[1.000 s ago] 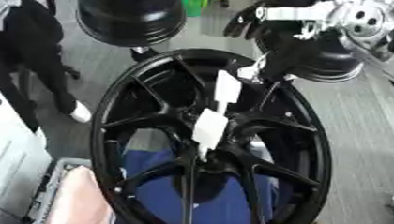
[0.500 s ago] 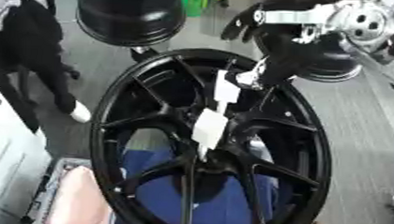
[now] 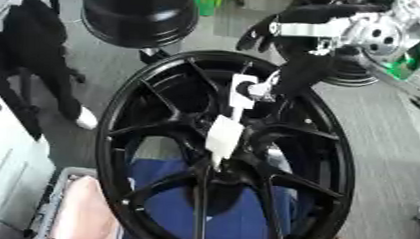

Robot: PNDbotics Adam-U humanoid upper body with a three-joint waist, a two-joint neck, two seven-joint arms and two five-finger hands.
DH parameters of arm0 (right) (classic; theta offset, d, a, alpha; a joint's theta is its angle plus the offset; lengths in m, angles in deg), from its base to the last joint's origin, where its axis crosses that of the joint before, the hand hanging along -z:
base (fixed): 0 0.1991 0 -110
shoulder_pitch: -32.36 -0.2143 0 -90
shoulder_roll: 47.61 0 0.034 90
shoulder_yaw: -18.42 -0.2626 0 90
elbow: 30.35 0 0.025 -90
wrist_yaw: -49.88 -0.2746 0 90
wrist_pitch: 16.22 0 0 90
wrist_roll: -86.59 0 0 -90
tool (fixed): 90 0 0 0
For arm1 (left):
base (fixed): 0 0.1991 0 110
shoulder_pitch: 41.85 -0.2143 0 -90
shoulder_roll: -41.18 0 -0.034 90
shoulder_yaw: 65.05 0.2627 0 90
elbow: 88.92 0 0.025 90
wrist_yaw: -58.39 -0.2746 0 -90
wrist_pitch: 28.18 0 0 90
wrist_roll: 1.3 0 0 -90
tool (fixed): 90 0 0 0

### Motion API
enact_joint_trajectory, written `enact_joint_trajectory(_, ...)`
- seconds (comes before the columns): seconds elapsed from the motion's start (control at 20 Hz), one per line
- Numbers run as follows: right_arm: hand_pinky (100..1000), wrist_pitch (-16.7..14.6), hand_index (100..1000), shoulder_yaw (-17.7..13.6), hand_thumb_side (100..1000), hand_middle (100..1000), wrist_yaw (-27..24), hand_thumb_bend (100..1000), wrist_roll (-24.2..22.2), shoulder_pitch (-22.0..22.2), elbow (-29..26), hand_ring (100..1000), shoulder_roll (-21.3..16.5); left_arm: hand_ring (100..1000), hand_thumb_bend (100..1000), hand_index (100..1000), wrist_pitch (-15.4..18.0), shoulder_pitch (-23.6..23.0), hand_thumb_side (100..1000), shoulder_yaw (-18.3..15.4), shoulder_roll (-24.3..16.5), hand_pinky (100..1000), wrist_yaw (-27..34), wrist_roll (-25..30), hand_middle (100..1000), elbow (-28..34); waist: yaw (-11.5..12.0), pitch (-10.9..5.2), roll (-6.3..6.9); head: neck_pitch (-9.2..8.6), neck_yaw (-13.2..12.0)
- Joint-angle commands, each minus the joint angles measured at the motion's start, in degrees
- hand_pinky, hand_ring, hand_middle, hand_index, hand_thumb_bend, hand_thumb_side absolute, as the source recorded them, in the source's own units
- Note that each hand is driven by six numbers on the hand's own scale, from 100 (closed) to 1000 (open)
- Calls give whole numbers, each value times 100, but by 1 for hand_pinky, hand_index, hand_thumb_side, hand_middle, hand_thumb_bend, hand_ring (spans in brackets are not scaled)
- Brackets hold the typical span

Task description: Pull the pin out of the wheel hub.

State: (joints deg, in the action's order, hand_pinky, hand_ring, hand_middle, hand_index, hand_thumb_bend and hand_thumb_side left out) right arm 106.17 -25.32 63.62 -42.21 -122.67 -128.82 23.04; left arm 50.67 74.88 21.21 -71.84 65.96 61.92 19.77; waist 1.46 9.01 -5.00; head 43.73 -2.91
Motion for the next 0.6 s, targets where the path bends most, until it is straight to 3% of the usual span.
enact_joint_trajectory(0.05, 911, 1169, 912, -57, 521, 885, -19, 314, -1146, -76, 44, 890, -35, 627, 519, 734, 5, 90, 561, -51, -86, 660, 22, 7, 582, 42, 2, -61, 41, -43, 20)
enact_joint_trajectory(0.6, 909, 1041, 912, -8, 551, 883, -103, 339, -1115, -12, 309, 889, 72, 628, 517, 734, 7, 104, 562, -80, -65, 662, 49, -22, 582, 59, 59, 17, 27, -89, 42)
